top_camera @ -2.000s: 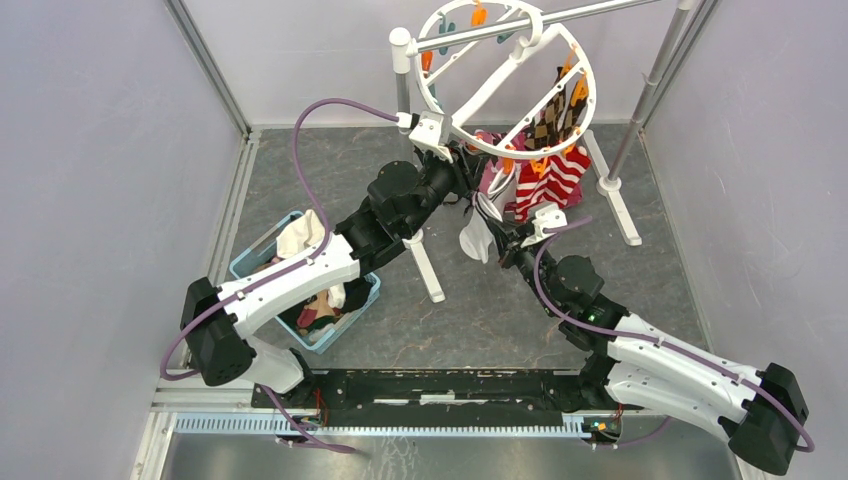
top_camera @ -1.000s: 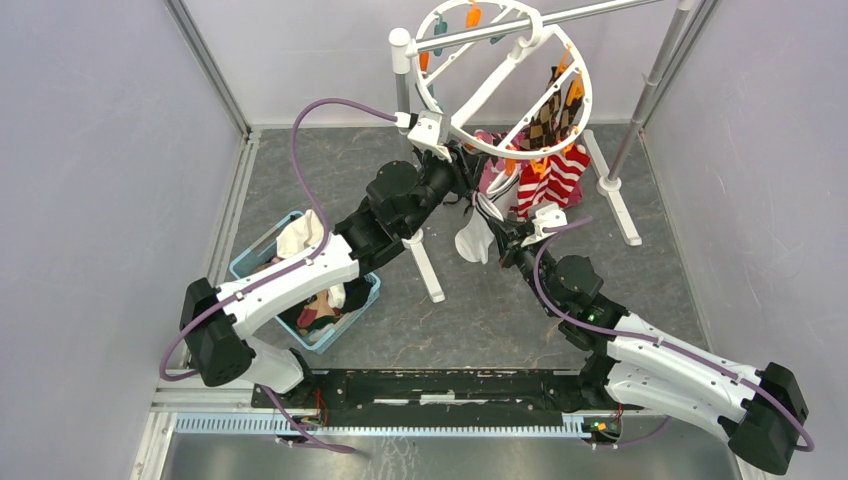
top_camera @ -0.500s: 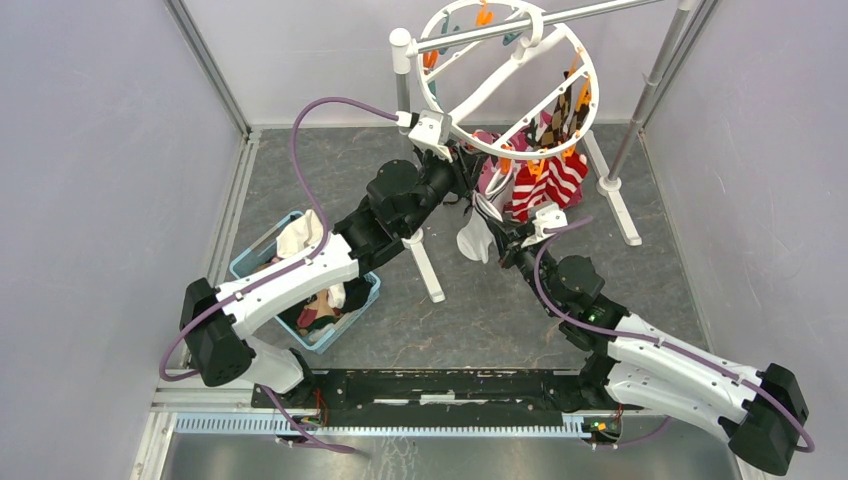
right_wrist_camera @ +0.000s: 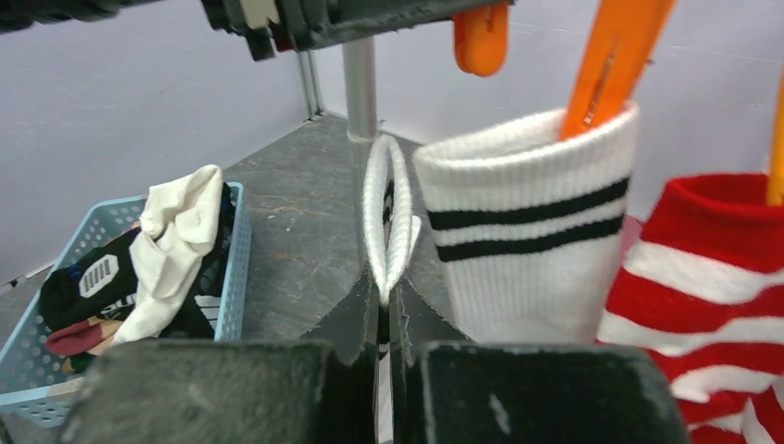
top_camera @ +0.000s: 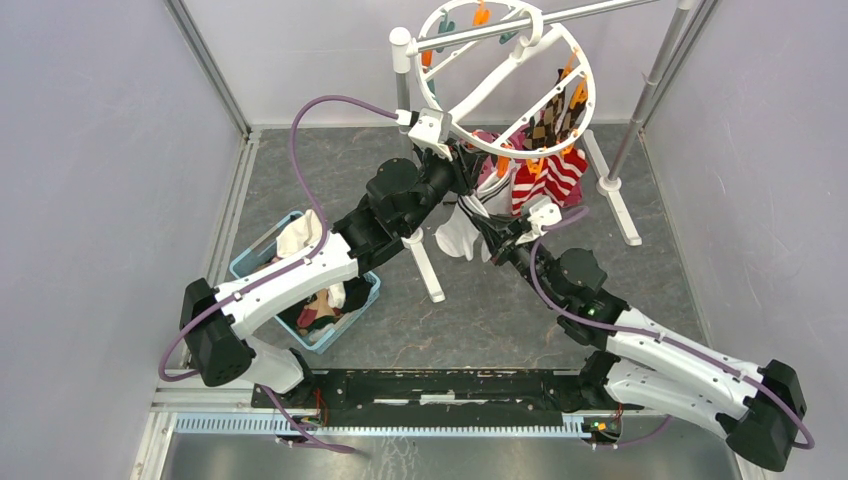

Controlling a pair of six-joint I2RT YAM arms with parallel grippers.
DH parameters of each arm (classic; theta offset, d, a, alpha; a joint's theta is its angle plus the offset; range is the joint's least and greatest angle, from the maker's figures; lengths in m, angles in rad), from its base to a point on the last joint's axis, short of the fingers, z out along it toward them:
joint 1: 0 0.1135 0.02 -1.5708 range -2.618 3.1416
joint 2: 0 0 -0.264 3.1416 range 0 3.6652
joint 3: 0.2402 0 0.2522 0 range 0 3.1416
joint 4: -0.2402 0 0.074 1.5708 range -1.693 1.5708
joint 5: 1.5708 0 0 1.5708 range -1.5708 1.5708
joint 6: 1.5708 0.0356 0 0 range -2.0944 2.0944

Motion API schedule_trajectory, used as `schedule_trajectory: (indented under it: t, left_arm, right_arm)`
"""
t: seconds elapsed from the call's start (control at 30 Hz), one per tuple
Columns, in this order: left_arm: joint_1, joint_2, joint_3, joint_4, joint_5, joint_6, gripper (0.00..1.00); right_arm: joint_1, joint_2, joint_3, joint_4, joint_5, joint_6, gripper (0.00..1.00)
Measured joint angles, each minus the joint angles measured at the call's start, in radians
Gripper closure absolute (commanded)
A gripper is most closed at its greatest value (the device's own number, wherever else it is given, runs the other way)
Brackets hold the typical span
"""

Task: Clip the socks to the hanger
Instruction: Clamp the sock onto the hanger.

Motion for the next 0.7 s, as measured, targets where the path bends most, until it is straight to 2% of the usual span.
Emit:
schedule_trajectory:
  t: [0.33,0.7]
  left_arm:
    - [0.0,0.0,0.0,-0.001,0.0,0.0,0.98]
    - [0.0,0.0,0.0,-0.001,0.0,0.0,0.98]
  right_arm:
    - [0.0,0.062,0.073,-0.006,-0.067,0.016,1.0]
    - [0.0,0.088,0.126,-0.045,0.074,0.081,1.0]
